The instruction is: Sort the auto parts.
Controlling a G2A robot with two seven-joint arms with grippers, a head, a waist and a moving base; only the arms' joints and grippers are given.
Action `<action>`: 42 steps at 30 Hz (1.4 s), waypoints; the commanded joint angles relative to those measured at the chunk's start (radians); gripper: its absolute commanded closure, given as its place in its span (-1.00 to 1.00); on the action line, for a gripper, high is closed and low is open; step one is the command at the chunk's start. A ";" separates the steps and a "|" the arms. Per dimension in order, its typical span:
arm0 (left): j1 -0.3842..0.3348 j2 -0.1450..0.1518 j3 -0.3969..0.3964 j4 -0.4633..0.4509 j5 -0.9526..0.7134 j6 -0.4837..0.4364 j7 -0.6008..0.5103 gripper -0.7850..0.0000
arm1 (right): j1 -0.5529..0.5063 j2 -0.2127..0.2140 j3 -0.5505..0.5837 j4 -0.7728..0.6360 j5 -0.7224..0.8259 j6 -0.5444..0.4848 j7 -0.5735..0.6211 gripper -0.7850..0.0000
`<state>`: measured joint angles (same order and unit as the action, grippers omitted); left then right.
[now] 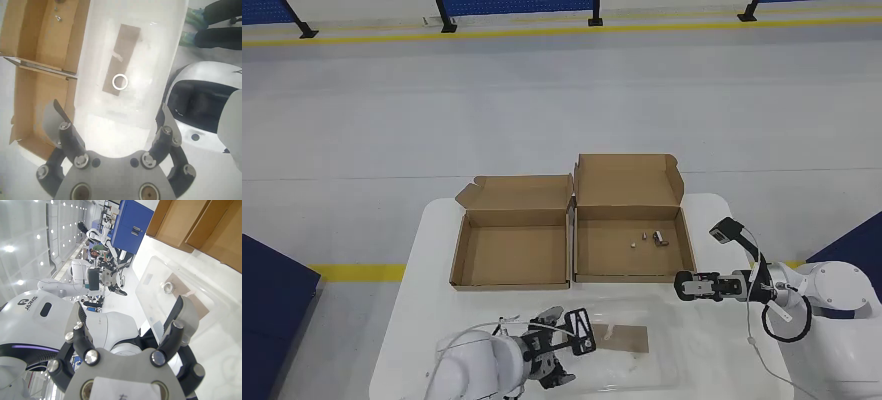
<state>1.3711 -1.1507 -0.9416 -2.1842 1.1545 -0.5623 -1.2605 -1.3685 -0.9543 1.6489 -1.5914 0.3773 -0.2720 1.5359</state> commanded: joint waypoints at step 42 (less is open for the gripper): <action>-0.547 -0.077 0.501 0.383 -0.345 0.305 -0.262 -1.00 | 0.000 0.000 0.000 0.000 0.000 0.000 0.000 -1.00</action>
<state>0.8227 -1.2260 -0.4504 -1.8068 0.8020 -0.2472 -1.5216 -1.3685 -0.9543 1.6489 -1.5914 0.3773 -0.2720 1.5359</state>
